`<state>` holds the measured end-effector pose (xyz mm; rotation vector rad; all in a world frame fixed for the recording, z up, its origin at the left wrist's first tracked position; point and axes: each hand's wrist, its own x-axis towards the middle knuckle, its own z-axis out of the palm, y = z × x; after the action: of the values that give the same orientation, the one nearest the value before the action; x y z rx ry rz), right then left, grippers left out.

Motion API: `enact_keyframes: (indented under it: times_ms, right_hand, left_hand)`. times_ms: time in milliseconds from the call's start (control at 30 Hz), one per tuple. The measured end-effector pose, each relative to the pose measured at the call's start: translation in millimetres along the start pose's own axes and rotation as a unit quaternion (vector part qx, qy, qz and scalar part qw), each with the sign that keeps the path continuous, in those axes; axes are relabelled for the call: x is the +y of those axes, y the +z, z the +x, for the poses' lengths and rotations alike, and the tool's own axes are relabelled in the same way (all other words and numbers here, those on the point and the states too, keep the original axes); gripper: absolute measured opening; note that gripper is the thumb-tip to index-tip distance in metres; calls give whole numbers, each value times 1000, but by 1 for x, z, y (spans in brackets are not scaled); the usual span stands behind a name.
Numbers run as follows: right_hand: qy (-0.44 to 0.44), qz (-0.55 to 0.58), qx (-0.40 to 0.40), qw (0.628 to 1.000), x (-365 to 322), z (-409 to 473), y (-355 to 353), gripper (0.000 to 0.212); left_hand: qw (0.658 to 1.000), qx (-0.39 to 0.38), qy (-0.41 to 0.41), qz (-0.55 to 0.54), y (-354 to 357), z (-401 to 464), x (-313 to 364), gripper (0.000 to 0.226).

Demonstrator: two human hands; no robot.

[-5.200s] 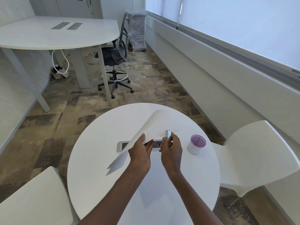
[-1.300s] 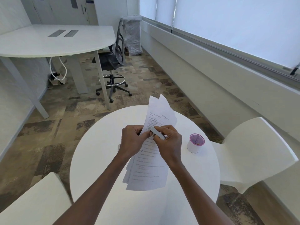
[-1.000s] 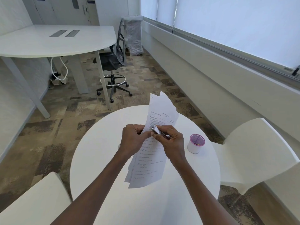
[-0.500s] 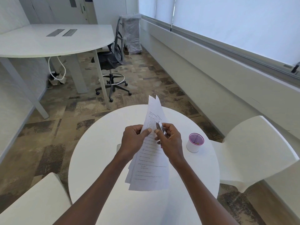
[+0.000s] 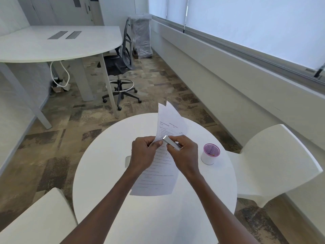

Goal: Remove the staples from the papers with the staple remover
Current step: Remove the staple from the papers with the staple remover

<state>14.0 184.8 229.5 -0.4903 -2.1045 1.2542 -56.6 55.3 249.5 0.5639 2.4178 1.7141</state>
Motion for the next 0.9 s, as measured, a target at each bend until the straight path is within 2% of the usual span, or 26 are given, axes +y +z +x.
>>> enact_keyframes:
  times_ms: [300,567,900]
  right_hand:
    - [-18,-25,-18,999,-4,5,-6,25]
    - [6,9,-18,1000,-7,1,-5,26]
    - [21,29,-18,999,-10,-7,-3,26]
  left_hand:
    - [999,22,35,10,1,-3,-1,16]
    - [996,27,79,43,-1,-7,3,17]
    - [995,36,89,31,-4,-9,0,13]
